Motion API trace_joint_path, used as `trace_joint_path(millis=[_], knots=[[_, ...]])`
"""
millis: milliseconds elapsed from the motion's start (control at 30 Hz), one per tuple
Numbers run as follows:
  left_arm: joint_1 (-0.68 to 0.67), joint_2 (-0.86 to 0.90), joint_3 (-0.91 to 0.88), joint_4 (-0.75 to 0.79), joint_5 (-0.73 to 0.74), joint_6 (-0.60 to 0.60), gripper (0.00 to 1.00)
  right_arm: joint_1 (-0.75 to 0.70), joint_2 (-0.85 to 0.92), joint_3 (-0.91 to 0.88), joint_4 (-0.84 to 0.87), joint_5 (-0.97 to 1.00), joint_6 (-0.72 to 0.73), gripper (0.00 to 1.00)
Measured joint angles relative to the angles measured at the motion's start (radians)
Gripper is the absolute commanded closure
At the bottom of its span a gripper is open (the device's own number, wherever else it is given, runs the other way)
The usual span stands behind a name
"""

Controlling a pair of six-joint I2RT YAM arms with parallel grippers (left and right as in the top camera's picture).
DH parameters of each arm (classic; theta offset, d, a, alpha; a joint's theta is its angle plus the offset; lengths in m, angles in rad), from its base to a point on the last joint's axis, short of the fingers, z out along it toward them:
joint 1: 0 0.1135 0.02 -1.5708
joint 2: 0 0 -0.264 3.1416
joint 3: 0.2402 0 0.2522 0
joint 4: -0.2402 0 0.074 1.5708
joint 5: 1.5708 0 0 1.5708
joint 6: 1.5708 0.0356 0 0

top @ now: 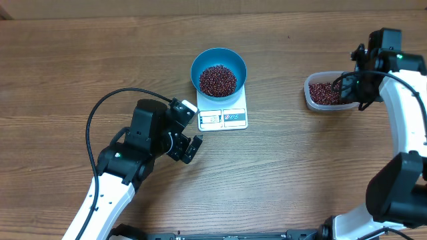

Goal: Scoop item into bowl and weigh 150g on scale
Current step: 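Move the empty red scoop back over the bean tub, then dip the red scoop into the tub beans and lift it filled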

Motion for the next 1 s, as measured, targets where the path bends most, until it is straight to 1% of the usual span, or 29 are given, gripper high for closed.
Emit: trace_joint_path(millis=[333,767,1000], knots=[[0.0,0.0,0.0,0.0,0.0,0.0,0.01,0.0,0.035,-0.084,0.125,0.091,-0.014,0.96],[0.0,0.0,0.0,0.0,0.0,0.0,0.0,0.011,0.035,-0.146,0.164,0.09,-0.017,0.96],[0.0,0.0,0.0,0.0,0.0,0.0,0.0,0.013,0.035,-0.148,0.165,0.043,-0.017,0.96]])
